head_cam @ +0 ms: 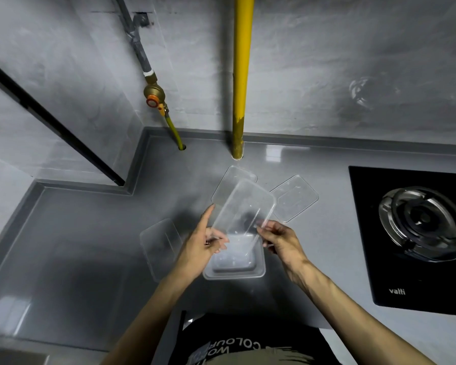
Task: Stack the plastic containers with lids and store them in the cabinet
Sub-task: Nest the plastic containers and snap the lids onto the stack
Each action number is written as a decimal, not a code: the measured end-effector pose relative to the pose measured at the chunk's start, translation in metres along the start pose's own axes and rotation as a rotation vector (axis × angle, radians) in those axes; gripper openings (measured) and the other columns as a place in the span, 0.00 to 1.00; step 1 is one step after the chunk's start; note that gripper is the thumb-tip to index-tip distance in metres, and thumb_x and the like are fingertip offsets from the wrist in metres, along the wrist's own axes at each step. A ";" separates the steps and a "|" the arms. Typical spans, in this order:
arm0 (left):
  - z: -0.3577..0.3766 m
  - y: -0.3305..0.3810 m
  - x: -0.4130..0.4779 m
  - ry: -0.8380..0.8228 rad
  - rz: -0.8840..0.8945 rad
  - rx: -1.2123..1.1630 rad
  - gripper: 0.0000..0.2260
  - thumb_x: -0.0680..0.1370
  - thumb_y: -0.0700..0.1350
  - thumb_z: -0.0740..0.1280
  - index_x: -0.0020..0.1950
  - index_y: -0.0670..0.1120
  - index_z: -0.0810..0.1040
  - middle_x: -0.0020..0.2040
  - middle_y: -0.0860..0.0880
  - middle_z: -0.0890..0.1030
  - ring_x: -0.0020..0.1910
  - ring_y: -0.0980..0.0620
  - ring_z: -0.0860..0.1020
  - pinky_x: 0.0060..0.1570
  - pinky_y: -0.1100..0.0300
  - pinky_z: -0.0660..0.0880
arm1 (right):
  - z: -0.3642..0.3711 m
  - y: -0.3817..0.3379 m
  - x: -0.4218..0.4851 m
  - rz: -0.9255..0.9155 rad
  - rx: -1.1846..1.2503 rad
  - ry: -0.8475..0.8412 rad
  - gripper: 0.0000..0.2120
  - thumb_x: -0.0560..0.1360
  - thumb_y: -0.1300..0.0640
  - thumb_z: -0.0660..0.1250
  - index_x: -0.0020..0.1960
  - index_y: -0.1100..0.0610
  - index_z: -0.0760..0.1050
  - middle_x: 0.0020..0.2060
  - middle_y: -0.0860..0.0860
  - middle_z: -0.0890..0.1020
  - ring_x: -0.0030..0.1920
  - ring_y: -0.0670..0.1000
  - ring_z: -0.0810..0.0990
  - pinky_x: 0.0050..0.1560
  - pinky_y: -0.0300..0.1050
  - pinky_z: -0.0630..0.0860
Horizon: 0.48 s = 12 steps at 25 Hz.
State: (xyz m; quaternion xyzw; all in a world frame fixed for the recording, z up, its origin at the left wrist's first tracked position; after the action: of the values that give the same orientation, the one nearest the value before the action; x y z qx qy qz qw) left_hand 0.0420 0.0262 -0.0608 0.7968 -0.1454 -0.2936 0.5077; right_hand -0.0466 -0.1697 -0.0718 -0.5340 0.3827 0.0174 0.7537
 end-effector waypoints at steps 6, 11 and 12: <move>-0.013 -0.002 0.001 0.282 -0.251 -0.252 0.23 0.71 0.62 0.69 0.62 0.51 0.76 0.58 0.49 0.81 0.54 0.47 0.82 0.56 0.54 0.78 | 0.002 -0.021 -0.003 -0.351 -0.140 0.055 0.04 0.74 0.68 0.70 0.47 0.63 0.81 0.39 0.57 0.84 0.34 0.47 0.83 0.39 0.37 0.81; -0.001 0.018 0.000 0.033 -0.321 -0.669 0.13 0.75 0.48 0.70 0.55 0.42 0.79 0.45 0.41 0.85 0.41 0.44 0.85 0.41 0.57 0.82 | 0.005 -0.024 -0.015 -0.743 -0.724 0.084 0.06 0.70 0.65 0.74 0.47 0.58 0.85 0.47 0.49 0.85 0.43 0.43 0.83 0.48 0.33 0.79; 0.000 0.020 -0.001 0.067 -0.323 -0.684 0.10 0.76 0.41 0.69 0.56 0.41 0.78 0.44 0.40 0.85 0.39 0.46 0.85 0.41 0.58 0.82 | 0.007 -0.020 -0.019 -0.751 -0.793 0.053 0.08 0.70 0.63 0.74 0.49 0.57 0.85 0.50 0.48 0.84 0.44 0.42 0.82 0.50 0.35 0.79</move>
State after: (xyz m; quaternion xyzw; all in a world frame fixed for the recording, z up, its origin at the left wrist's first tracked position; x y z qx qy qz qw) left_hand 0.0424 0.0183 -0.0428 0.6030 0.1052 -0.3753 0.6961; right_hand -0.0474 -0.1657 -0.0437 -0.8775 0.1488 -0.1235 0.4388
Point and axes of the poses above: each hand's wrist, its own x-axis towards the middle knuckle, its own z-axis out of the palm, y = z × x, the point moved 4 cm from there along x, towards the middle knuckle
